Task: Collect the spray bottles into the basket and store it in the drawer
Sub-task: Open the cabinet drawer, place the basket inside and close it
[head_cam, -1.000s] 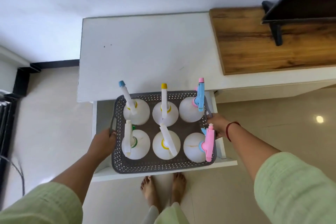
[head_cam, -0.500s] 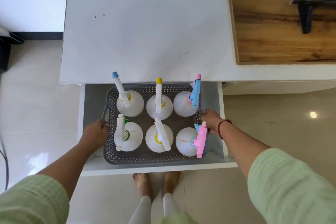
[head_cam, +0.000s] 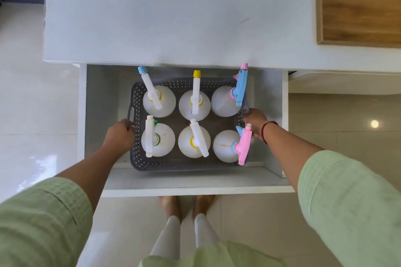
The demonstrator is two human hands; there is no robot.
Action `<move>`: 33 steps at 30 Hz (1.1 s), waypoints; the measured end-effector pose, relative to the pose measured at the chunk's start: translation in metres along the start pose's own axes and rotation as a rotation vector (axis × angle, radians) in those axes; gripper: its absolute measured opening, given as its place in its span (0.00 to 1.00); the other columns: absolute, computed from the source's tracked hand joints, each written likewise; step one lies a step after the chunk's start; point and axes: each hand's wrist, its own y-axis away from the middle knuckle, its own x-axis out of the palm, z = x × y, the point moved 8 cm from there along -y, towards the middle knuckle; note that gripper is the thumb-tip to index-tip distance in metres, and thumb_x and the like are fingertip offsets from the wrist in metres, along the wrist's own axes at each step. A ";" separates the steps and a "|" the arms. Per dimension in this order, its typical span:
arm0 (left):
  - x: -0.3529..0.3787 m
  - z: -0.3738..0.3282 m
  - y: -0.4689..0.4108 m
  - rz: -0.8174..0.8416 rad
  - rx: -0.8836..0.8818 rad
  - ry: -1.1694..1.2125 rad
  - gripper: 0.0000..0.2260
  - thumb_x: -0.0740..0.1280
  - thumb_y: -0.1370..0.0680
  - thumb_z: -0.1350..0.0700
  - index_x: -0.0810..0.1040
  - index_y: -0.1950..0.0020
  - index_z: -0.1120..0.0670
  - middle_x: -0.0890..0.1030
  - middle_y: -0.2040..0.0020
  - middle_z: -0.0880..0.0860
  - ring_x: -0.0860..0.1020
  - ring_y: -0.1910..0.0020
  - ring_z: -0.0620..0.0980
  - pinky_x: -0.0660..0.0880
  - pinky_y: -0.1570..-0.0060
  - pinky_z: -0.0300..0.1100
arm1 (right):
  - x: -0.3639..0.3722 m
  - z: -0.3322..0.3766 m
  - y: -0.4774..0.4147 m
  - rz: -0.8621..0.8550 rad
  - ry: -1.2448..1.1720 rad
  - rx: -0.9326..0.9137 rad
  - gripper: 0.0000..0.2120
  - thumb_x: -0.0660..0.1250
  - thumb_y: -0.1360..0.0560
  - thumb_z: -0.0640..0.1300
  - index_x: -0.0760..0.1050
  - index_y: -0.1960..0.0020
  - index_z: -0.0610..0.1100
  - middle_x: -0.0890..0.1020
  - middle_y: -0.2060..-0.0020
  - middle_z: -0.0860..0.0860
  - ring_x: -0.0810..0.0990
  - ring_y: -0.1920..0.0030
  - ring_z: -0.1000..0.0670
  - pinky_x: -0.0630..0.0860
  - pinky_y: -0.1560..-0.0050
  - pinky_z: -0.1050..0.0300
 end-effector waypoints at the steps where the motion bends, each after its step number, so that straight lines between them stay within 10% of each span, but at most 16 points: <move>1: 0.003 0.002 -0.003 -0.001 -0.016 0.000 0.13 0.55 0.21 0.61 0.75 0.43 0.63 0.80 0.47 0.66 0.77 0.49 0.65 0.75 0.49 0.51 | 0.002 0.001 -0.004 -0.004 0.014 -0.002 0.14 0.55 0.21 0.35 0.73 0.41 0.32 0.79 0.47 0.35 0.79 0.44 0.34 0.78 0.43 0.39; 13: 0.032 0.019 -0.044 0.029 -0.073 0.006 0.13 0.55 0.20 0.60 0.74 0.42 0.62 0.79 0.45 0.65 0.77 0.48 0.64 0.72 0.53 0.47 | 0.030 0.000 -0.044 -0.049 0.190 -0.052 0.08 0.55 0.22 0.36 0.73 0.53 0.36 0.78 0.51 0.36 0.78 0.51 0.38 0.76 0.48 0.48; 33: 0.048 0.026 -0.078 -0.013 -0.077 -0.007 0.14 0.55 0.20 0.59 0.73 0.38 0.61 0.78 0.41 0.65 0.75 0.43 0.65 0.72 0.45 0.49 | 0.040 0.010 -0.085 -0.118 0.181 -0.103 0.14 0.59 0.21 0.42 0.75 0.42 0.34 0.80 0.43 0.36 0.77 0.42 0.36 0.74 0.41 0.48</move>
